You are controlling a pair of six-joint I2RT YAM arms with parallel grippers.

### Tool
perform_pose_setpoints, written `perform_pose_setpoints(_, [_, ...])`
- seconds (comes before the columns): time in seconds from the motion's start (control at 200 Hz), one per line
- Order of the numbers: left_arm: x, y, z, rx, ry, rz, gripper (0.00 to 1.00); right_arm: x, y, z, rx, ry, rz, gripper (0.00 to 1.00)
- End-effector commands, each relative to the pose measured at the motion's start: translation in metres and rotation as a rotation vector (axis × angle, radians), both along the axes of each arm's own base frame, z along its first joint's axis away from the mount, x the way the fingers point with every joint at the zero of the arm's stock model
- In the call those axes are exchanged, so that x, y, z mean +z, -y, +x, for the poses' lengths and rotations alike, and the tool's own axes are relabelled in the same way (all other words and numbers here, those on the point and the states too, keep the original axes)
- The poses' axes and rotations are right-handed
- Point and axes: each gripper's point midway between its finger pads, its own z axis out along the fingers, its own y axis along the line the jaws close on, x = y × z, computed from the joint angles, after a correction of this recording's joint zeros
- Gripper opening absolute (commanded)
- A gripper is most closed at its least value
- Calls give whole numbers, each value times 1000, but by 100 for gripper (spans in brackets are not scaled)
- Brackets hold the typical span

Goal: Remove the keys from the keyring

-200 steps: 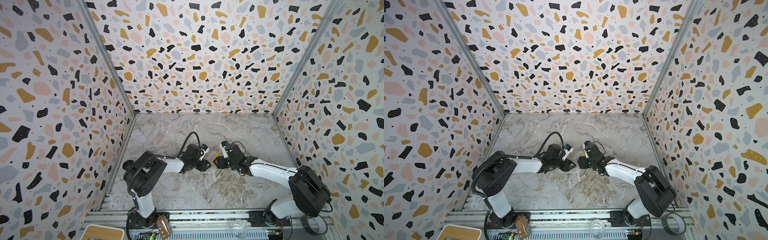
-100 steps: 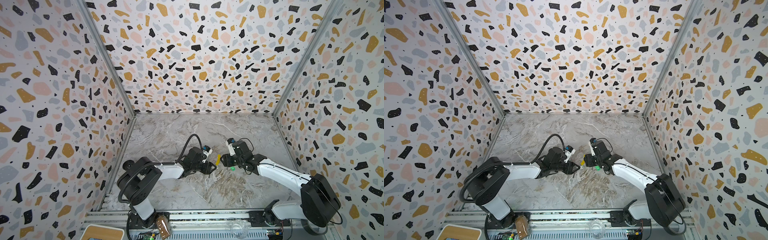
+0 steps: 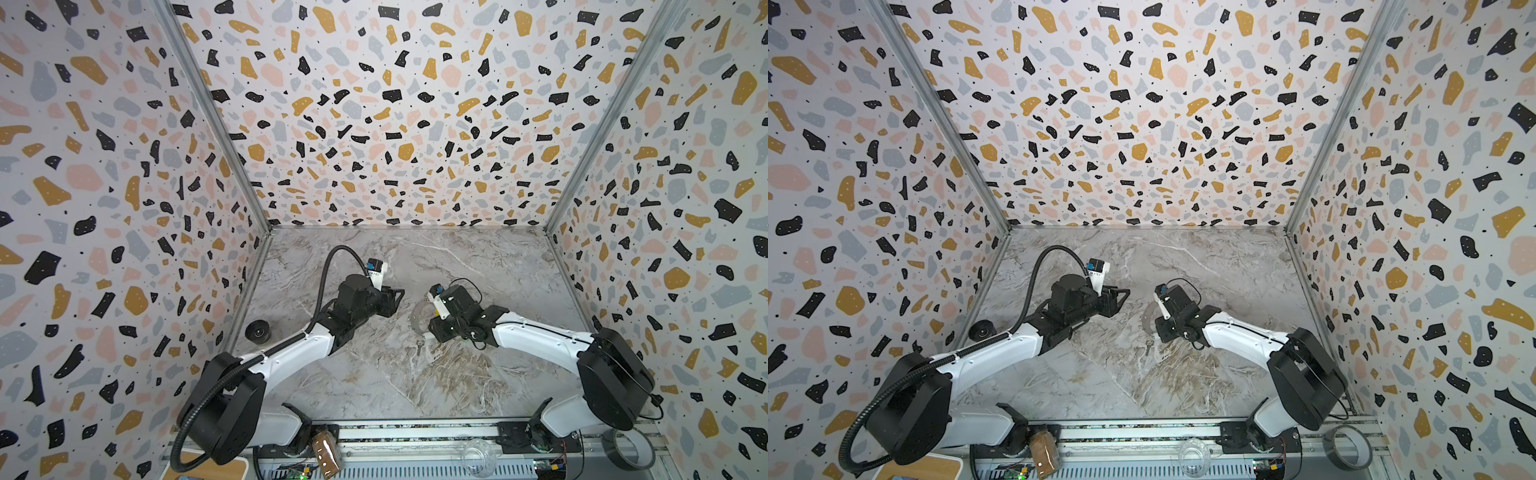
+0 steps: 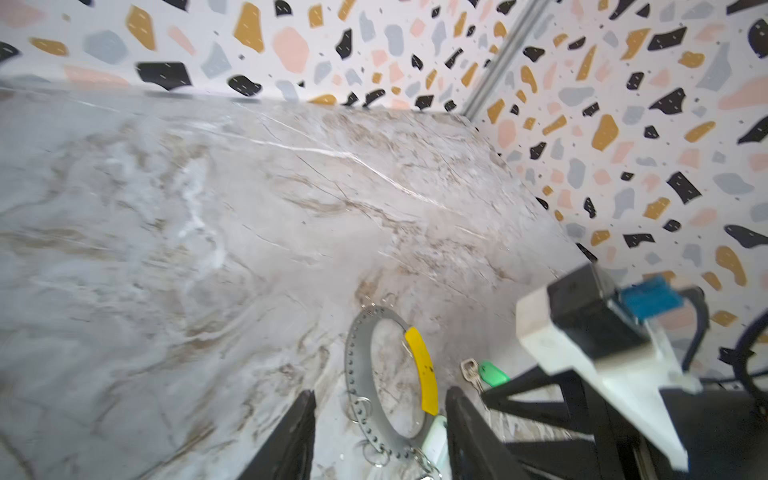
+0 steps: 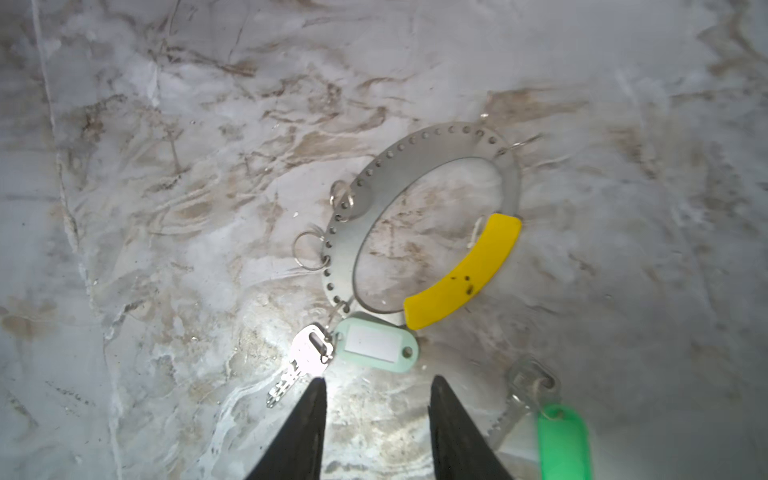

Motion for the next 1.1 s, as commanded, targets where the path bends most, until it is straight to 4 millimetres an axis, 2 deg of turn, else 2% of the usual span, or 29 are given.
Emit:
perform_pose_setpoints(0.0, [11,-8,9,12,69,40,50,-2,-5,5,-21,4,-35,42])
perform_pose_setpoints(0.145, [10,-15,19,28,79,36,48,-12,-15,4,-8,-3,-62,41])
perform_pose_setpoints(0.36, [7,-15,23,15,100,77,48,-10,-26,3,3,15,-54,37])
perform_pose_setpoints(0.436, [6,-16,23,9,103,92,47,-9,-27,4,6,21,-56,32])
perform_pose_setpoints(0.766, [0,-23,17,5,110,128,46,-11,-31,10,17,18,-90,30])
perform_pose_setpoints(0.926, [-4,-26,14,9,108,137,46,-19,-34,12,29,-6,-120,24])
perform_pose_setpoints(1.096, [-7,-26,15,7,102,151,46,-25,-34,8,37,-29,-134,24])
